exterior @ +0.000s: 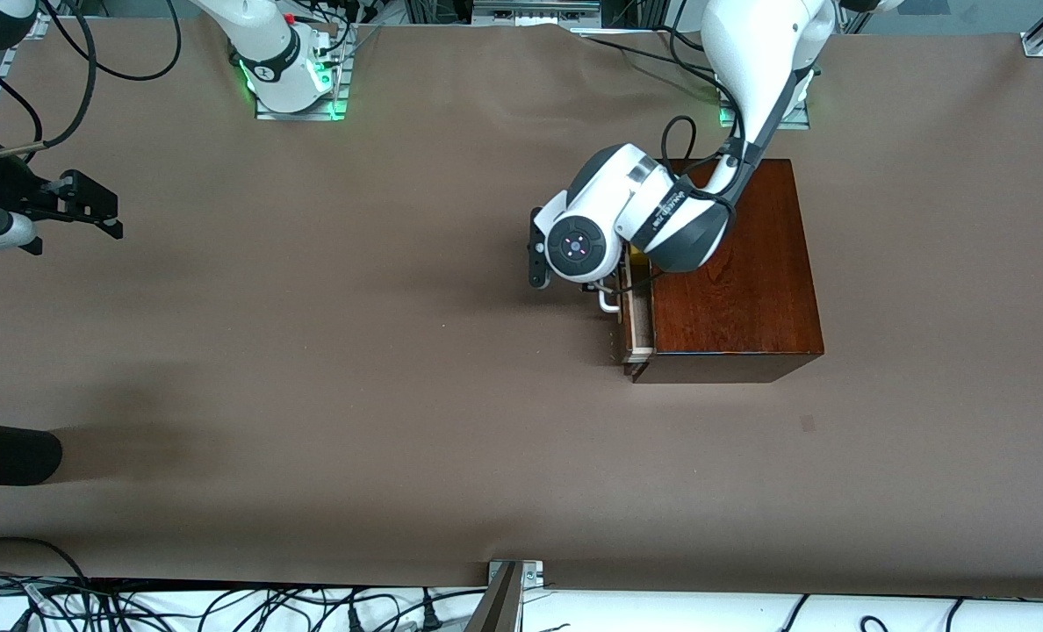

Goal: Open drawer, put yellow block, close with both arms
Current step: 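Push the drawer front closed with the left gripper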

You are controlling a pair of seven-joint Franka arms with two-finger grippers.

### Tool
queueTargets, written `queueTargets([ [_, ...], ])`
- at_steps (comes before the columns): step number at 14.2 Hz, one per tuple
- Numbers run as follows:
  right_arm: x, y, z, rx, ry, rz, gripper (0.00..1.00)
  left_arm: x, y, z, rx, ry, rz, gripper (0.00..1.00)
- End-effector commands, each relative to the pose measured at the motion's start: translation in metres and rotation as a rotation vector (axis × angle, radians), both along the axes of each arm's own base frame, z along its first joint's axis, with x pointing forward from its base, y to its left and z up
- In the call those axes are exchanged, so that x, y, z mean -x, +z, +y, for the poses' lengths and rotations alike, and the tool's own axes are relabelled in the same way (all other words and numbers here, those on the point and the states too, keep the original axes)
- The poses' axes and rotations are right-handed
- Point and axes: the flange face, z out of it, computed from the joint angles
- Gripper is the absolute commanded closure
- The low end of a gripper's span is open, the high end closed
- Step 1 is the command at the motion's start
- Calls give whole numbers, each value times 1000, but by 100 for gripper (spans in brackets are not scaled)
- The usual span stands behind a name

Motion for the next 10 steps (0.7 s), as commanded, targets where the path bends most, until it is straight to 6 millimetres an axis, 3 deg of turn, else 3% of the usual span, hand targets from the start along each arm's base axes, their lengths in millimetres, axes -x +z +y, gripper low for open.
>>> queueTargets([
  [1, -1, 6, 7, 1, 6, -6, 0, -16, 12, 37, -28, 14, 3, 0],
  [6, 6, 4, 4, 3, 4, 44, 0, -16, 21, 34, -14, 11, -10, 0],
  [8, 6, 2, 4, -7, 2, 48, 0, -22, 57, 30, 31, 19, -80, 0],
  [10, 7, 3, 7, -11, 10, 51, 0, -37, 97, 54, 69, 74, -135, 0],
])
